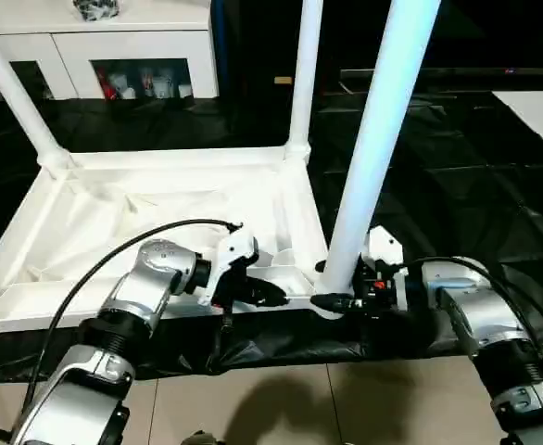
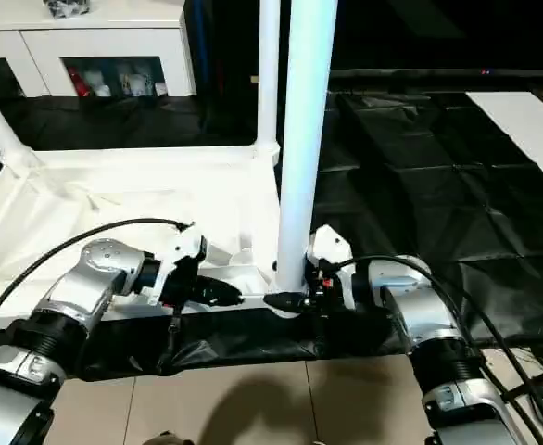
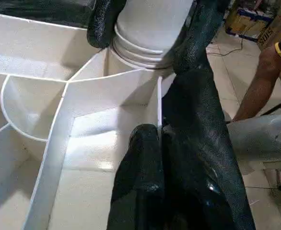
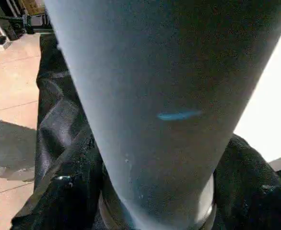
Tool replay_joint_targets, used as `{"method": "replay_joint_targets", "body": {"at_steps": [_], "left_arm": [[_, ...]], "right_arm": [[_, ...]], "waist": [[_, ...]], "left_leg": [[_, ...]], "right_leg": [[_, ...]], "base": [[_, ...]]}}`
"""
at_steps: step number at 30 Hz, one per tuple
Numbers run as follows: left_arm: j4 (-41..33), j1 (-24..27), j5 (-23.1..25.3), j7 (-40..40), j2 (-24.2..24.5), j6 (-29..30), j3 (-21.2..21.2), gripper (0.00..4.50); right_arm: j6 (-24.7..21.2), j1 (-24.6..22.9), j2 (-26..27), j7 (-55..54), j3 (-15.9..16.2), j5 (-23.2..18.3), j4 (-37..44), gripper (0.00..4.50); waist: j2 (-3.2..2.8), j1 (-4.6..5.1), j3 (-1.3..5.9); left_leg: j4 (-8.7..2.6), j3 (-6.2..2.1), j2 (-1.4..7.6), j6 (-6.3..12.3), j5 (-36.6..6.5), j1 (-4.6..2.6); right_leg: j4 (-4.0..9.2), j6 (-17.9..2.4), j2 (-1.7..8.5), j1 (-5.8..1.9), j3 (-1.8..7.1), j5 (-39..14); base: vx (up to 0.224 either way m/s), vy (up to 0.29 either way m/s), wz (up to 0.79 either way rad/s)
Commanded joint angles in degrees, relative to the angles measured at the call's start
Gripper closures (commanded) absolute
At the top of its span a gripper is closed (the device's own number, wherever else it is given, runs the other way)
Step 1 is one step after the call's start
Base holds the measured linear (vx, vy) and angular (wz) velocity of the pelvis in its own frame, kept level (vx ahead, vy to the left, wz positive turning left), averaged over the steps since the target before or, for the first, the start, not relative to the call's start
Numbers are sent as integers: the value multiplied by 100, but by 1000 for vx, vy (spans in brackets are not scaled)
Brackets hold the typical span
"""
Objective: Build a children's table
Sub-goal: Rotate leg to tighten
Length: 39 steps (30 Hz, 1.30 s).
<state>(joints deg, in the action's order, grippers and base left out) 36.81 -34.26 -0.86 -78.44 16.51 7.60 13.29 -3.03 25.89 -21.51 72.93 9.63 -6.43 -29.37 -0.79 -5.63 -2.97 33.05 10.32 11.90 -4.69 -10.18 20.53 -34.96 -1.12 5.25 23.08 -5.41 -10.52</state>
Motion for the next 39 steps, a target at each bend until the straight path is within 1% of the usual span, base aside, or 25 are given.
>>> {"method": "replay_joint_targets", "body": {"at_steps": [1,5,7,8,9,10,11,12,14,15,16,17,18,20,21,22,23,25,27,30,31,32,35,38,39], "left_arm": [[-224,-124,-182,320,-204,-35,-88,450],[-221,-113,-164,492,-242,-14,-135,450],[-100,-181,-84,928,-369,-8,-187,450],[-69,-202,-65,1020,-402,-5,-198,450],[98,-324,18,1463,-584,19,-251,450],[146,-362,35,1581,-640,31,-266,450],[170,-381,41,1637,-670,37,-274,450],[260,-453,83,1862,-769,49,-293,450],[438,-596,137,2278,-971,71,-340,450],[556,-687,178,2572,-1105,49,-369,450],[625,-738,201,2743,-1183,30,-386,450],[653,-759,206,2800,-1219,32,-389,450],[755,-840,227,3003,-1377,56,-387,450],[863,-922,258,3193,-1547,52,-379,450],[863,-922,258,3193,-1547,52,-379,450],[953,-970,302,3293,-1628,-25,-366,450],[968,-978,304,3271,-1637,-42,-361,450],[981,-976,304,3156,-1608,-120,-350,450],[925,-926,278,2938,-1529,-258,-311,450],[841,-848,242,2724,-1421,-334,-288,450],[822,-816,226,2644,-1371,-371,-288,450],[822,-816,226,2644,-1371,-371,-288,450],[591,-637,105,2143,-1084,-440,-315,450],[520,-584,27,1886,-993,-486,-335,450],[394,-509,-68,1550,-887,-469,-320,450]], "right_arm": [[-49,-146,197,381,549,-25,286,177],[-94,-201,233,342,537,-47,365,181],[-124,-211,406,-80,416,-14,315,181],[-132,-196,455,-217,386,15,276,182],[-115,-67,717,-1010,237,222,-33,182],[-86,-22,796,-1261,194,296,-143,182],[-62,0,834,-1384,174,334,-201,183],[-122,92,961,-1782,99,406,-394,183],[-214,271,1185,-2553,-28,554,-754,184],[-302,388,1315,-3063,-99,648,-971,184],[-354,455,1386,-3359,-137,703,-1092,184],[-378,487,1415,-3493,-148,733,-1142,184],[-507,623,1539,-3978,-198,816,-1346,184],[-528,752,1702,-4228,-259,839,-1514,184],[-528,752,1702,-4228,-259,839,-1514,184],[-348,811,1856,-4086,-280,783,-1547,184],[-265,825,1902,-4013,-296,735,-1552,149],[-252,860,1961,-3916,-374,606,-1576,114],[-282,864,1945,-3807,-367,549,-1559,111],[-208,838,1850,-3714,-280,573,-1521,80],[-115,831,1779,-3703,-225,649,-1528,70],[-115,831,1779,-3703,-225,649,-1528,70],[244,664,1342,-2985,-137,658,-1322,70],[298,563,1162,-2523,-99,588,-1155,70],[322,446,969,-2049,-26,509,-950,70]], "waist": [[45,8,373],[42,-1,376],[59,-2,375],[53,-1,374],[53,16,355],[45,49,324],[44,58,320],[56,76,341],[40,118,328],[25,115,339],[39,139,342],[44,142,347],[22,143,354],[40,179,367],[39,174,374],[-11,172,379],[20,181,387],[24,173,398],[9,176,386],[-3,196,387],[51,204,391],[29,192,393],[47,195,395],[36,178,400],[37,176,389]], "left_leg": [[-332,-12,148,465,-1102,-10],[-334,-16,150,463,-1083,-10],[-334,-15,147,448,-1092,-9],[-336,-18,151,432,-1069,-11],[-350,-23,145,387,-1146,-15],[-362,-17,128,284,-1322,-34],[-368,-33,116,215,-1429,-49],[-365,-42,107,164,-1451,-57],[-382,-46,110,131,-1477,-56],[-384,-58,113,108,-1487,-63],[-380,-56,97,84,-1460,-46],[-374,-54,101,105,-1464,-52],[-368,-53,101,117,-1409,-42],[-349,-34,76,164,-1325,-35],[-346,-38,76,180,-1272,-23],[-334,-33,75,247,-1185,-19],[-320,-21,73,327,-1110,-5],[-313,-21,72,424,-978,11],[-322,-22,80,460,-1032,10],[-332,-30,99,414,-1138,-3],[-330,-25,96,420,-1124,6],[-332,-35,98,419,-1103,3],[-318,-26,96,527,-1007,37],[-301,-15,103,601,-939,24],[-304,-12,113,634,-912,33]], "right_leg": [[449,-1263,312,-329,290,-1165],[446,-1241,313,-331,289,-1181],[452,-1212,314,-332,290,-1232],[448,-1211,316,-324,294,-1217],[471,-1189,314,-318,288,-1356],[512,-1121,319,-280,286,-1720],[537,-1061,334,-294,274,-1970],[555,-953,339,-304,278,-2171],[562,-905,316,-279,287,-2160],[555,-910,322,-288,283,-2134],[550,-903,313,-298,283,-2066],[548,-923,313,-299,287,-1973],[533,-945,318,-307,295,-1849],[520,-1009,303,-310,297,-1633],[510,-1024,311,-327,295,-1556],[498,-1062,310,-326,299,-1375],[492,-1121,308,-336,299,-1161],[460,-1190,302,-357,292,-957],[487,-1192,306,-348,276,-1121],[484,-1200,308,-341,282,-1201],[477,-1211,304,-350,283,-1136],[463,-1224,314,-351,281,-1131],[449,-1235,321,-371,280,-1020],[445,-1286,313,-369,280,-933],[431,-1324,302,-365,281,-841]], "base": [[0,0,0],[0,0,0],[0,0,0],[0,0,0],[0,0,0],[0,0,0],[0,0,0],[0,0,0],[0,0,0],[0,0,0],[0,0,0],[0,0,0],[0,0,0],[0,0,0],[0,0,0],[0,0,0],[0,0,0],[0,0,0],[0,0,0],[0,0,0],[0,0,0],[0,0,0],[0,0,0],[0,0,0],[0,0,0]]}}
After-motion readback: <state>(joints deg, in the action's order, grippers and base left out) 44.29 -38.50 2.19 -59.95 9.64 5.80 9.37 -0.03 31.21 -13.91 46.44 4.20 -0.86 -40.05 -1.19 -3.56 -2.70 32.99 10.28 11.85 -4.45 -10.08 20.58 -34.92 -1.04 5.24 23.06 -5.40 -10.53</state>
